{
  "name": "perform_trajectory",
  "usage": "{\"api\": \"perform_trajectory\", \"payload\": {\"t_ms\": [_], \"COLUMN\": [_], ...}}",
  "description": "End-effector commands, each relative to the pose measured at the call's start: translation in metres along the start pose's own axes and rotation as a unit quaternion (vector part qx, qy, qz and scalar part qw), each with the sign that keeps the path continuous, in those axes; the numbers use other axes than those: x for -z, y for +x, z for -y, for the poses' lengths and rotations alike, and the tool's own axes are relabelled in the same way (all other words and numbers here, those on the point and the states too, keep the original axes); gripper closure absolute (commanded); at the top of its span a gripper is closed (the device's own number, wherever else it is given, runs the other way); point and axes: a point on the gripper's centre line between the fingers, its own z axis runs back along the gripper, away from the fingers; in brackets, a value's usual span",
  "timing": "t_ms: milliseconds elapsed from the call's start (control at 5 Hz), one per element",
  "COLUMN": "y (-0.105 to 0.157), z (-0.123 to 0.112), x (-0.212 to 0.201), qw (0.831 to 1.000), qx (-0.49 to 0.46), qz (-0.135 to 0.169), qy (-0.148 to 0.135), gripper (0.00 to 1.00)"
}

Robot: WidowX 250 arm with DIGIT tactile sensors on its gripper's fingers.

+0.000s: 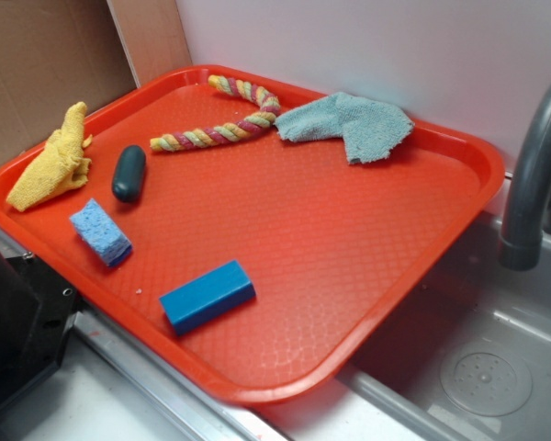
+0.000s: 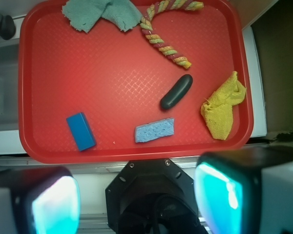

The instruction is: Grab the blue cloth.

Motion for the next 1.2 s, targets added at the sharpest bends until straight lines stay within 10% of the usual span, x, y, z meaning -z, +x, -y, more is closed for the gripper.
{"api": "perform_trajectory", "payload": {"t_ms": [0,400,600,1000], "y": [0.000,0.088,0.138,0.138], "z": [0.000,-0.022,-0.008,-0.008], "x": [0.000,0.095,0.115,0.115], "qw": [1.000,0.991,0.989,0.989], "qx": [0.000,0.010,0.052,0.052], "qz": [0.000,0.050,0.089,0.089], "qy": [0.000,0.126,0.102,0.102], "gripper": [0.00,0.00,0.00,0.00]}}
